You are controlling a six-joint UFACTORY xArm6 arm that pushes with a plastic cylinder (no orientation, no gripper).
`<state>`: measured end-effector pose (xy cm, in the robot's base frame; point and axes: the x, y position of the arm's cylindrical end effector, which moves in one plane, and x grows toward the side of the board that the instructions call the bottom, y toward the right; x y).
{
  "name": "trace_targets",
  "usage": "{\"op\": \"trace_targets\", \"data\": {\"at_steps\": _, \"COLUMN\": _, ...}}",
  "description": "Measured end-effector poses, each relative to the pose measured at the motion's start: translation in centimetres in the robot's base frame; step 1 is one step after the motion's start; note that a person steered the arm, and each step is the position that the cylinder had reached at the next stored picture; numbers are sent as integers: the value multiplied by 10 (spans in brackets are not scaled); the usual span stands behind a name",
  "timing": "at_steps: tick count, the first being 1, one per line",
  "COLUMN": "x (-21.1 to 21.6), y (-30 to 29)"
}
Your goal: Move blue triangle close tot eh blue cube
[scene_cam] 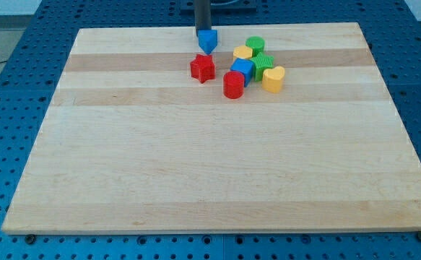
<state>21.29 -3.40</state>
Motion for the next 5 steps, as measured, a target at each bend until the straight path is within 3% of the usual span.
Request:
{"op": "trace_targets", "data": {"at_steps": 1, "x": 7, "y": -2}}
{"op": "trace_targets", "data": {"at_steps": 2, "x": 64, "y": 28}}
{"op": "trace_targets", "data": {"at_steps": 4, "x": 67, "y": 23}}
{"op": "trace_targets", "data": {"at_steps": 5, "x": 65, "y": -28}}
